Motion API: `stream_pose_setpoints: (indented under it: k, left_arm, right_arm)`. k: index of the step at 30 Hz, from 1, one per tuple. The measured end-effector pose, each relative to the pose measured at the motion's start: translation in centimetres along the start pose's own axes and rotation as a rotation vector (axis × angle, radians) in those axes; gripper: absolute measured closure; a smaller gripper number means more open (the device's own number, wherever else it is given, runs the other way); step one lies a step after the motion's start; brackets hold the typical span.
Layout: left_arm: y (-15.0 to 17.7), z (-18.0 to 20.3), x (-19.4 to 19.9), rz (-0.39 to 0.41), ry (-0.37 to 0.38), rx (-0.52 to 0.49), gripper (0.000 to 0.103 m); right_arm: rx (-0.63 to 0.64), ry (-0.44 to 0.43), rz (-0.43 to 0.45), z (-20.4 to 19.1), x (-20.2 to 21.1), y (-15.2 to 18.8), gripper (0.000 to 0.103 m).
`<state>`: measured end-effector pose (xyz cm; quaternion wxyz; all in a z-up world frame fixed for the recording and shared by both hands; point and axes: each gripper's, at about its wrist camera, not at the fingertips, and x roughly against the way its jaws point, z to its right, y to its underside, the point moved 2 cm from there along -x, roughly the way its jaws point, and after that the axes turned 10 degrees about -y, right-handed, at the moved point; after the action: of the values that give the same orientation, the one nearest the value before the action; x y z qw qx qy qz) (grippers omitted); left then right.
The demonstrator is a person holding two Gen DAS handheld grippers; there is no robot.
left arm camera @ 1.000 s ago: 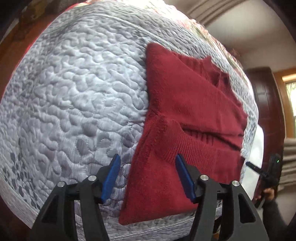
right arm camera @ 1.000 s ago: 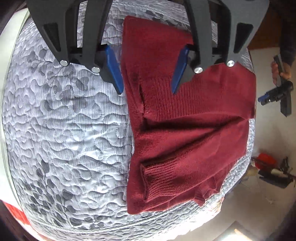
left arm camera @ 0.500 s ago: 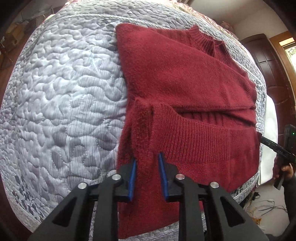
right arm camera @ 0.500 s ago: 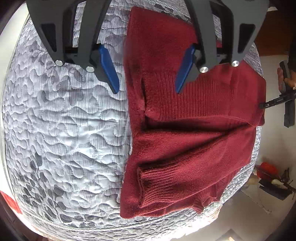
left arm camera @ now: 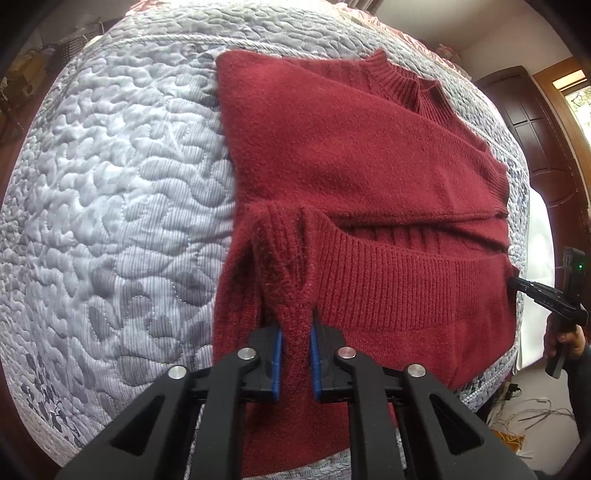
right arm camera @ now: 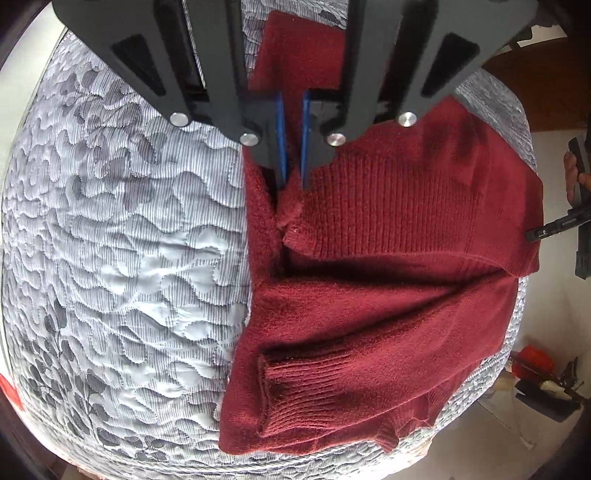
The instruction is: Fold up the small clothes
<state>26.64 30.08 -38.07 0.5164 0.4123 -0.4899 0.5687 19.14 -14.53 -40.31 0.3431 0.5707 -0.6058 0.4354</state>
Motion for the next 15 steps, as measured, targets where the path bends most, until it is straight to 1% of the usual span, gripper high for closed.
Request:
stream_pose_setpoints:
  k: [3,8,12,15]
  left_arm:
    - [0.2,-0.4,1.0,0.030,0.013,0.039,0.093]
    - [0.6,-0.4,3.4,0.089,0.048,0.059,0.093]
    - [0.6,-0.4,6.3,0.159,0.077,0.069,0.093]
    - [-0.2,-0.7,8.7,0.223,0.096,0.062,0.093]
  right_arm:
    - [-0.005,-0.015,0.025,-0.3,1.4,0.3,0.098]
    - [-0.002,-0.032,0.093,-1.4,4.8,0.6,0.099]
    - [0.013,-0.038,0.152,-2.5,7.6,0.2,0.099]
    - [0.020,-0.043,0.196,-2.9,9.7,-0.8,0.099]
